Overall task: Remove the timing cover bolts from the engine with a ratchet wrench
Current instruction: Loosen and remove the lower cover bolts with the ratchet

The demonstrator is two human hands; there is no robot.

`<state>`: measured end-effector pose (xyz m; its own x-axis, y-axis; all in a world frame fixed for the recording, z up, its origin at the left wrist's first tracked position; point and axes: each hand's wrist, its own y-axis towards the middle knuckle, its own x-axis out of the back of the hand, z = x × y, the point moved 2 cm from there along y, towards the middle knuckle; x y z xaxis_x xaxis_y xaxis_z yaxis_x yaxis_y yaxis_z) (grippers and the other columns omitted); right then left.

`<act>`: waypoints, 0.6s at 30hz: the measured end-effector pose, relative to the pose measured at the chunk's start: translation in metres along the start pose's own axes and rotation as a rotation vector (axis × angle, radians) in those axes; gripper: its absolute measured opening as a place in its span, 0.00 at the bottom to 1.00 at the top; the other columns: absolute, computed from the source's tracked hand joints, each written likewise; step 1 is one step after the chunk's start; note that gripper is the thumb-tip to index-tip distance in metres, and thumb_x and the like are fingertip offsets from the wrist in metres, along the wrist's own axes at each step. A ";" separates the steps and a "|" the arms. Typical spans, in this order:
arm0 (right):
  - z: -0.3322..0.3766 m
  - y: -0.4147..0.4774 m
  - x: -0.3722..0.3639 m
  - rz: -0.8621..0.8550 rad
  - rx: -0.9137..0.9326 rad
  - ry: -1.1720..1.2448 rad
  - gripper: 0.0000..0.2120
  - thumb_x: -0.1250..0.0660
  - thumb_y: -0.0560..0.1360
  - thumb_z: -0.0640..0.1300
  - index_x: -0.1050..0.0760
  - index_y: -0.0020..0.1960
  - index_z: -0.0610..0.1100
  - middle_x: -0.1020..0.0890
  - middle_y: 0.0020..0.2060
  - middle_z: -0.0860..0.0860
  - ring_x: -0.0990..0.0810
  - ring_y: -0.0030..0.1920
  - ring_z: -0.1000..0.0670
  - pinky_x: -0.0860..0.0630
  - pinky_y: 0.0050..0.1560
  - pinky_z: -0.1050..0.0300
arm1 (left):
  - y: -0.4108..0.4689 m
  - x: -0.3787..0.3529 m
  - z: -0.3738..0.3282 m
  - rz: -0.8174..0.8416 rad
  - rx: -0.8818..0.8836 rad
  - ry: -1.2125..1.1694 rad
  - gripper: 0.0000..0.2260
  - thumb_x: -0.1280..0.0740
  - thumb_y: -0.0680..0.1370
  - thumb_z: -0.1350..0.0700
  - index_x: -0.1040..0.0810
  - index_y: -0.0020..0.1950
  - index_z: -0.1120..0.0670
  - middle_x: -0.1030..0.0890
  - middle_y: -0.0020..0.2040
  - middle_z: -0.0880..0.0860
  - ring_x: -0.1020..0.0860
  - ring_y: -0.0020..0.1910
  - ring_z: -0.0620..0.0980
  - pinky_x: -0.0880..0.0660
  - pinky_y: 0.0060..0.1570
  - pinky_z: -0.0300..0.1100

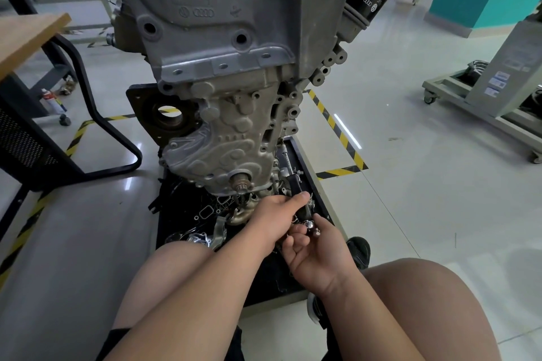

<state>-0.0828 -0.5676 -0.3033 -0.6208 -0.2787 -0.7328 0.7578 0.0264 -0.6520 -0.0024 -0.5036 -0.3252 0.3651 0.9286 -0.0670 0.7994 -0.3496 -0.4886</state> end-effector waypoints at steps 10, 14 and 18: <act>-0.004 0.000 0.009 -0.240 0.586 -0.766 0.07 0.42 0.82 0.46 0.32 0.59 0.52 0.20 0.31 0.55 0.25 0.25 0.56 0.29 0.29 0.62 | 0.007 -0.001 0.001 -0.060 -0.078 0.118 0.17 0.28 0.72 0.42 0.19 0.40 0.56 0.28 0.22 0.44 0.31 0.19 0.42 0.37 0.20 0.31; -0.009 -0.008 0.009 -0.206 0.847 -1.188 0.18 0.42 0.82 0.46 0.41 0.62 0.68 0.24 0.46 0.63 0.23 0.42 0.71 0.31 0.36 0.75 | 0.005 -0.001 -0.002 -0.062 -0.098 0.138 0.14 0.29 0.72 0.41 0.17 0.42 0.51 0.20 0.29 0.43 0.24 0.29 0.42 0.31 0.30 0.37; -0.013 -0.006 0.010 -0.180 0.879 -1.515 0.27 0.45 0.82 0.47 0.50 0.76 0.65 0.33 0.57 0.59 0.29 0.45 0.71 0.34 0.40 0.69 | 0.005 0.001 -0.003 -0.080 -0.111 0.146 0.14 0.30 0.74 0.45 0.17 0.38 0.55 0.19 0.31 0.47 0.23 0.32 0.45 0.28 0.35 0.37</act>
<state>-0.0964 -0.5582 -0.3089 -0.3720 -0.7991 0.4723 0.8980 -0.4385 -0.0346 0.0031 -0.5046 -0.3246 0.3575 0.9286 0.0994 0.8734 -0.2948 -0.3876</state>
